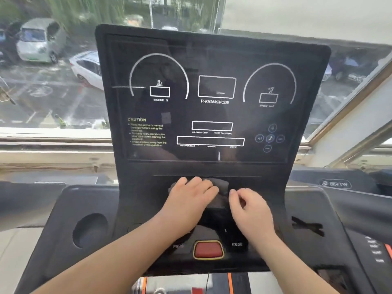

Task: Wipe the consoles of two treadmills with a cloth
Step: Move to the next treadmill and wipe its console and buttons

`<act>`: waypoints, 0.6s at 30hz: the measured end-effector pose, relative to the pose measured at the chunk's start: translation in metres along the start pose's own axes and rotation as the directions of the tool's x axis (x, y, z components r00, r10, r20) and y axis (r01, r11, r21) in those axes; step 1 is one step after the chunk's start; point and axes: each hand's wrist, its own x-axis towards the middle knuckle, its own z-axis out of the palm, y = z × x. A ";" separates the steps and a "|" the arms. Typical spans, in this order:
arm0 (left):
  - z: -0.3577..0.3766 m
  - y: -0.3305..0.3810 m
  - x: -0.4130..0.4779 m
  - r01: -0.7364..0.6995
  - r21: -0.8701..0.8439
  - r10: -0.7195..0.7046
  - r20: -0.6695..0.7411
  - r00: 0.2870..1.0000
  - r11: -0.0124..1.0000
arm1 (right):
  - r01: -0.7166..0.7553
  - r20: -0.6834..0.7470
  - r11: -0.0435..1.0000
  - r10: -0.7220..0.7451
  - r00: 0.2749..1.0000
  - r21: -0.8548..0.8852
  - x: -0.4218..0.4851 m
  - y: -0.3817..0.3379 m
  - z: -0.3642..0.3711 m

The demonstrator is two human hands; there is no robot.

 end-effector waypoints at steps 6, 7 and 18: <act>-0.011 -0.049 -0.051 0.197 -0.059 -0.198 -0.009 0.980 0.979 | 0.044 0.050 0.998 -0.046 0.998 0.051 -0.016 -0.048 0.048; -0.012 -0.058 -0.061 0.240 -0.062 -0.242 -0.010 0.970 0.969 | 0.049 0.042 0.997 -0.051 0.998 0.054 -0.020 -0.053 0.054; 0.001 -0.038 -0.114 0.533 -0.196 -0.521 0.113 0.846 0.823 | -0.063 0.068 0.990 0.055 0.996 0.124 -0.040 -0.053 0.043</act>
